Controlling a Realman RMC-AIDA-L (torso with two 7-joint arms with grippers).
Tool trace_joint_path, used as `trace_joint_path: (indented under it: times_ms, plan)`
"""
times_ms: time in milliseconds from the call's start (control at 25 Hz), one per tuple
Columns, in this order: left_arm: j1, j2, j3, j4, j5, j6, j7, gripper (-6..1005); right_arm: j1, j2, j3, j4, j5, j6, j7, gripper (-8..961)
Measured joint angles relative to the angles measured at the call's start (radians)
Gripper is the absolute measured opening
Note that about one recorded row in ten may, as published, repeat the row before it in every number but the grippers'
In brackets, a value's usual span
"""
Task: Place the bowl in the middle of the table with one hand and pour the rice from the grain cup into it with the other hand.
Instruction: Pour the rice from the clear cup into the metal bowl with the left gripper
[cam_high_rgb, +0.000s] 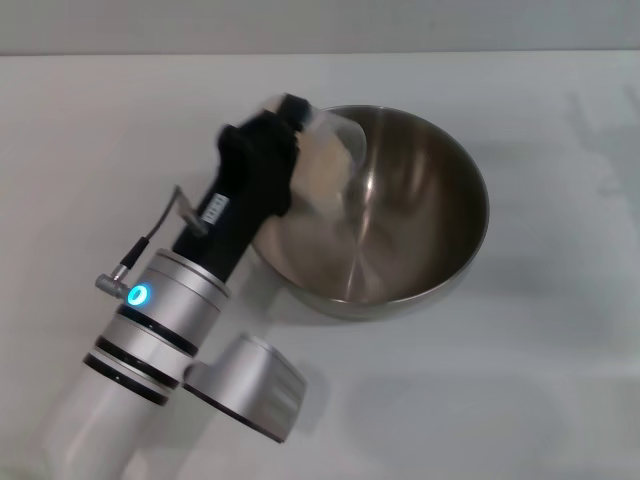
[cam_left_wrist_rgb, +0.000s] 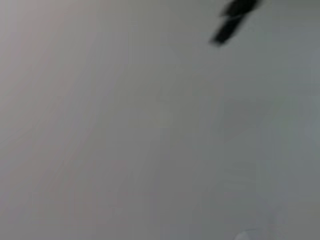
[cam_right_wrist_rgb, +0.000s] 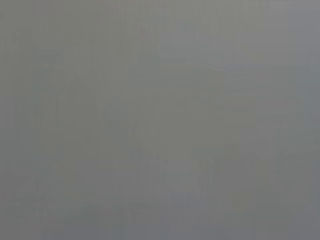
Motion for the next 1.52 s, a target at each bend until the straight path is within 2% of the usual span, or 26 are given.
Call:
trace_joint_path:
  times_ms: [240,880,1320,1360,1520]
  plan:
    - [-0.01,0.0,0.001,0.0,0.048,-0.047,0.279,17,0.013,0.0,-0.002,-0.008,0.0,0.0,-0.001,793]
    - [-0.022,0.0,0.005,0.02,0.112,-0.076,0.627,17,0.033,-0.002,0.0,-0.021,0.0,0.005,-0.001,793]
    - [-0.03,0.0,0.014,0.026,0.113,-0.08,0.66,17,0.044,0.0,0.0,-0.034,0.0,0.001,-0.001,793]
    - [-0.029,0.0,-0.014,0.025,0.112,-0.077,0.656,17,0.044,0.0,0.0,-0.034,0.0,0.0,-0.001,794]
    - [-0.028,0.0,-0.022,0.035,0.112,-0.082,0.649,17,0.044,0.0,0.0,-0.034,0.0,0.0,-0.001,794]
